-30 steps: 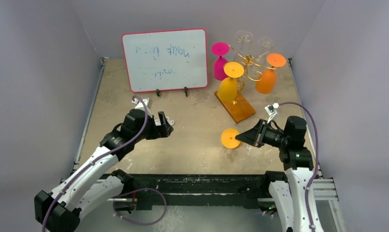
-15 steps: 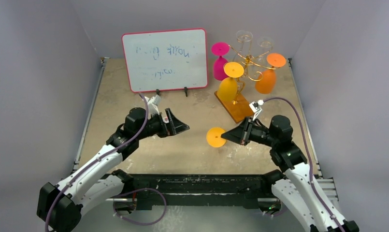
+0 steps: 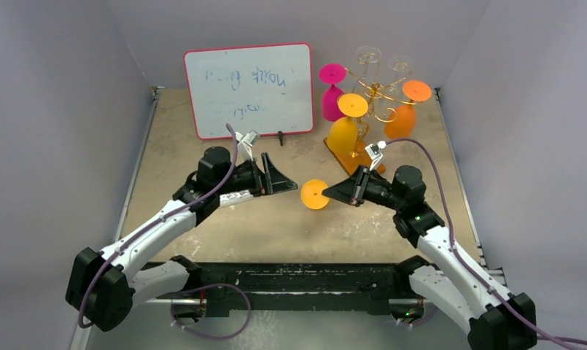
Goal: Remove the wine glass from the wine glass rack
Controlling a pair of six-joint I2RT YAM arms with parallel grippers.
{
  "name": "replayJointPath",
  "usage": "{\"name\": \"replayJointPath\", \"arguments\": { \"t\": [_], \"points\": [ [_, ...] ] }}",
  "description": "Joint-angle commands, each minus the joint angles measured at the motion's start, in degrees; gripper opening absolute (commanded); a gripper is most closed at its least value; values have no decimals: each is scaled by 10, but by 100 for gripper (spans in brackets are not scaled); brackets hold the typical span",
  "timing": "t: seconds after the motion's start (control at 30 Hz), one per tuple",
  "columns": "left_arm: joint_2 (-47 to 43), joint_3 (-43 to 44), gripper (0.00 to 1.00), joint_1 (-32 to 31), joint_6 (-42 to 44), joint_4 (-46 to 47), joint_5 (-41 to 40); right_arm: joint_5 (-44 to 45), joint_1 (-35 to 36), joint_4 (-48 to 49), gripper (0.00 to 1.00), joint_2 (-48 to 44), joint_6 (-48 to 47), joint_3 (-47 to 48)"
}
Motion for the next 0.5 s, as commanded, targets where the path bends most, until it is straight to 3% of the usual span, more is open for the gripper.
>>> {"name": "replayJointPath", "arguments": {
  "t": [0.0,0.1,0.27,0.47],
  "points": [
    [-3,49,79,-4,25,33,53,-25,14,96,0,25,5,19],
    [11,51,66,-7,27,30,62,-31,18,152,0,37,33,10],
    [16,41,60,-35,27,27,60,-18,44,163,0,33,35,12],
    [-3,28,33,-56,21,27,0,-53,56,186,0,77,33,17]
  ]
}}
